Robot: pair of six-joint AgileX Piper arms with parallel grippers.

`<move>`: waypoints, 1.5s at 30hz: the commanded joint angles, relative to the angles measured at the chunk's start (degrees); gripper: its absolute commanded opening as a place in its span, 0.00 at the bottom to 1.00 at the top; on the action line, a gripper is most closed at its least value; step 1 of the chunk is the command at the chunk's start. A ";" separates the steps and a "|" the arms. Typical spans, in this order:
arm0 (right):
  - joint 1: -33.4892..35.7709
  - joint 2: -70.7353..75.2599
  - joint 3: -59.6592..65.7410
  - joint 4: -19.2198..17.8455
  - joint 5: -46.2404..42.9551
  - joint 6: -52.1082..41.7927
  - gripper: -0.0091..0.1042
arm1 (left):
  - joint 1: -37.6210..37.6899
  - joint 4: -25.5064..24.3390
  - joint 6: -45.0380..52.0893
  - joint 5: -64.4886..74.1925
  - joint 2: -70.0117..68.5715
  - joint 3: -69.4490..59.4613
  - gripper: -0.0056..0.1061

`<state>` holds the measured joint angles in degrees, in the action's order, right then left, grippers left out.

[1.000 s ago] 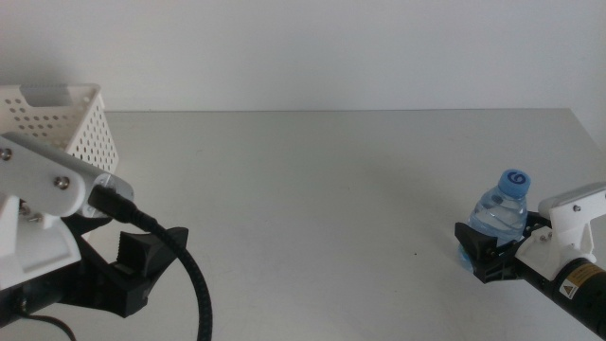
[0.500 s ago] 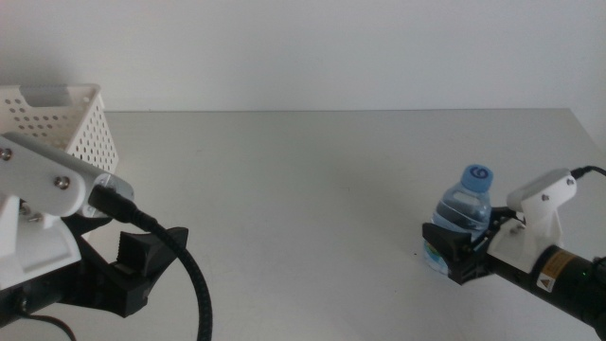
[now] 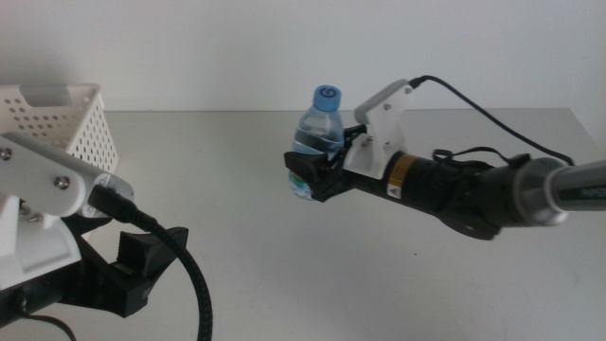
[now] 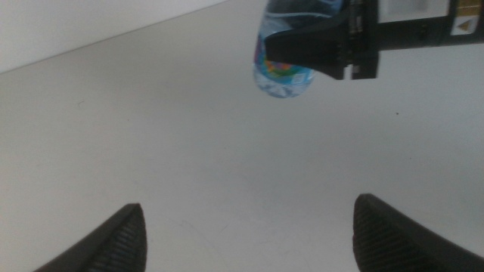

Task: Use arms to grab the bottles and put them into the dustbin to the left of the table.

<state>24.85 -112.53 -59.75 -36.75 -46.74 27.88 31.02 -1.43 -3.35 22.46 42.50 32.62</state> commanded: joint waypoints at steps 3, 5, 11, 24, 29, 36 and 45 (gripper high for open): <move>3.22 -4.42 -14.52 -1.33 -3.21 5.35 0.07 | 0.46 0.18 -0.50 -3.88 -0.27 1.52 0.89; 4.42 -7.90 -20.22 -3.81 -1.03 6.70 0.07 | 0.46 0.18 -0.50 -3.88 -0.27 1.52 0.89; 6.60 -14.45 -30.01 -9.06 3.69 6.85 0.07 | 0.46 0.18 -0.50 -3.88 -0.27 1.52 0.89; 6.97 -16.77 -31.31 -11.98 3.74 7.66 0.38 | 0.46 0.18 -0.50 -3.88 -0.27 1.52 0.89; 7.22 -16.72 -31.31 -13.16 3.61 9.03 0.74 | 0.46 0.18 -0.50 -3.88 -0.27 1.52 0.89; 7.28 -13.00 -29.48 -14.66 3.78 17.22 0.91 | 0.46 0.18 -0.50 -3.88 -0.27 1.52 0.89; 5.33 2.84 -13.87 -15.20 6.71 15.76 0.91 | 0.46 0.18 -0.50 -3.88 -0.27 1.52 0.89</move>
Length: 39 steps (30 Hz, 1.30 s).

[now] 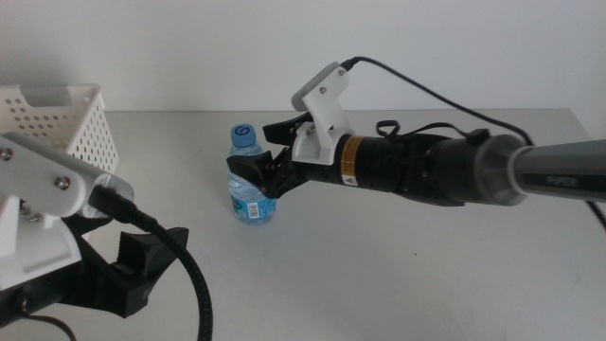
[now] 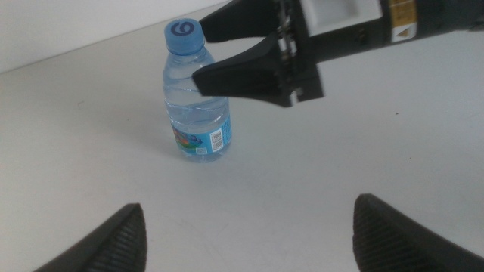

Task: Use arms to grab the bottles and put them into the dustbin to the left of the table.

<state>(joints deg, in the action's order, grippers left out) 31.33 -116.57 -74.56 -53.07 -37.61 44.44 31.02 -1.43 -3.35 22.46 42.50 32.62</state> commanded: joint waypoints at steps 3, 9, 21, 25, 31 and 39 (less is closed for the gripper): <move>-2.69 14.33 6.77 1.56 -2.16 -0.80 0.91 | 0.46 0.18 -0.50 -3.88 -0.27 1.52 0.89; -5.74 29.20 16.70 1.73 -1.11 7.03 0.91 | 0.46 0.18 -0.50 -3.88 -0.27 1.52 0.89; -4.91 52.14 28.30 23.15 24.49 -7.71 0.77 | 0.46 0.18 -0.50 -3.88 -0.27 1.52 0.89; -1.07 56.66 25.98 41.72 41.39 -30.54 0.71 | 0.46 0.18 -0.50 -3.88 -0.27 1.52 0.89; -0.29 62.77 21.43 60.92 54.46 -55.75 0.70 | 0.46 0.18 -0.50 -3.88 -0.27 1.52 0.89; -0.29 68.51 20.07 69.45 56.85 -57.56 0.72 | 0.46 0.18 -0.50 -3.88 -0.27 1.52 0.89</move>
<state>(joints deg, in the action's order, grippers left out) 30.77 -48.89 -52.53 14.63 21.60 -12.16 31.02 -1.43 -3.35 22.46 42.50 32.62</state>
